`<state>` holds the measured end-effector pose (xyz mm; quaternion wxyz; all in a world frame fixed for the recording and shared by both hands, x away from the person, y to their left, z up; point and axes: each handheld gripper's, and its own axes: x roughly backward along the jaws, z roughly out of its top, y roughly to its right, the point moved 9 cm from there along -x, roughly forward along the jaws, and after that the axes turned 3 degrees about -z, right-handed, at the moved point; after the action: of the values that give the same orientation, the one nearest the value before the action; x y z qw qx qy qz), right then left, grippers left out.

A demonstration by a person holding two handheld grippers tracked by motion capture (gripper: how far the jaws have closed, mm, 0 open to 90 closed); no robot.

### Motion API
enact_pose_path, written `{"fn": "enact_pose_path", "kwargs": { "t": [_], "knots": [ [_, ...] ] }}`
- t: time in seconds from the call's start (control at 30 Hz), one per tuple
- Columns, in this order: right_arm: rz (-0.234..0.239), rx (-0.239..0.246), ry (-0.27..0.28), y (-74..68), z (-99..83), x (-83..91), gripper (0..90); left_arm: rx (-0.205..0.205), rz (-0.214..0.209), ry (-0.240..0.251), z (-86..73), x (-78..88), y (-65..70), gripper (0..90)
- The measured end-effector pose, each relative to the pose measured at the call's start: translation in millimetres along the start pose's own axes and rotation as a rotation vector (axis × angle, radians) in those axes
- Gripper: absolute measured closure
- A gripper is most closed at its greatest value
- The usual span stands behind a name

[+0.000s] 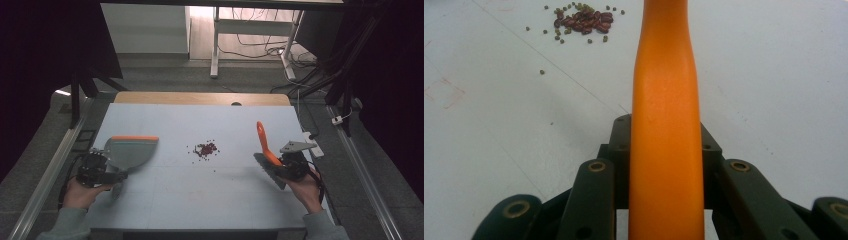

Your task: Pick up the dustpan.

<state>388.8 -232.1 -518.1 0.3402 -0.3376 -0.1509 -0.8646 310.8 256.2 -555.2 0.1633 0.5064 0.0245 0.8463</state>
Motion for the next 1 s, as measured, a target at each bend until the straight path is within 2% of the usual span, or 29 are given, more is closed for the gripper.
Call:
{"fn": "enact_pose_path", "kwargs": {
  "t": [0.17,0.3,0.57,0.77,0.9,1.0],
  "knots": [
    [0.002,0.003,-0.004,-1.3,-0.6,-0.9,70.7,0.023,-0.015,-0.026,-3.8,-10.2,0.2,16.5],
    [0.002,0.003,-0.007,-1.7,-1.2,-1.7,70.6,0.031,-0.011,-0.053,-7.1,-18.2,0.0,17.2],
    [0.002,0.005,-0.011,-2.3,-1.8,-3.0,70.6,0.052,-0.048,-0.091,-10.7,-32.7,1.3,21.0],
    [0.000,0.003,-0.017,-2.9,-2.2,-4.4,70.6,0.075,-0.066,-0.079,-9.9,-38.9,0.1,24.6],
    [-0.002,0.002,-0.018,-2.4,-2.6,-4.8,70.6,0.089,-0.062,-0.067,-9.1,-42.0,-2.6,29.2],
    [-0.003,0.003,-0.019,-2.5,-2.7,-5.3,70.7,0.105,-0.078,-0.052,-7.9,-45.1,-4.0,33.8]
  ]
}}
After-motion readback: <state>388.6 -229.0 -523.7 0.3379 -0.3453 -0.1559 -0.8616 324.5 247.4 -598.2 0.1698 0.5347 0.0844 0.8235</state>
